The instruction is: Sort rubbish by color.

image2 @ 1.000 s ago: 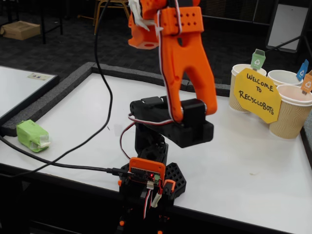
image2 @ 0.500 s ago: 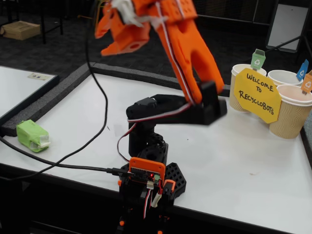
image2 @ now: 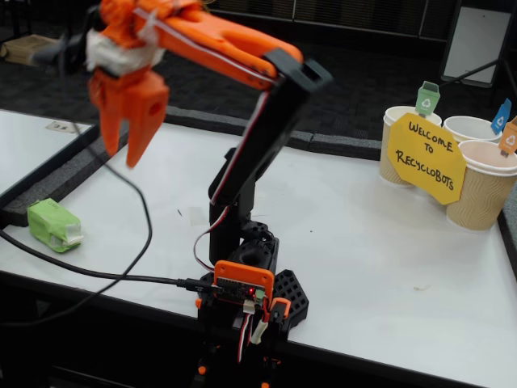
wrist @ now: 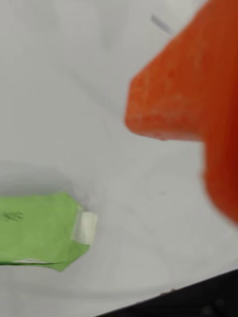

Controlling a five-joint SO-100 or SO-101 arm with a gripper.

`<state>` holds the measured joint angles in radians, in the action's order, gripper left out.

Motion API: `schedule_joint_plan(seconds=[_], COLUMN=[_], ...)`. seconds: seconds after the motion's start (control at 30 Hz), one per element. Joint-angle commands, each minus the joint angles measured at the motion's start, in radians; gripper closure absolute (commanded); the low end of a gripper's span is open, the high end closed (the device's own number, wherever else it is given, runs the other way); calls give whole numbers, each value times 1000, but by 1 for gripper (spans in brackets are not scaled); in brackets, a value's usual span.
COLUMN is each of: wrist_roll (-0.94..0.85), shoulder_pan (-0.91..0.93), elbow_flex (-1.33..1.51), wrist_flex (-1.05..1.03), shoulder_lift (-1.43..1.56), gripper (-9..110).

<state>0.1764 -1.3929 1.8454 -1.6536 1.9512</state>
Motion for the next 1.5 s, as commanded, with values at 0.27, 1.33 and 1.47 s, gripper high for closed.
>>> schedule_joint_plan(seconds=[0.27,1.33,1.47], wrist_roll=[137,917,948], shoulder_pan=[-91,-212,-202], elbow_flex=[-91,-140,-141], wrist_flex=[270,383,393], shoulder_lift=[-186,-253,-255], gripper=[100,70,70])
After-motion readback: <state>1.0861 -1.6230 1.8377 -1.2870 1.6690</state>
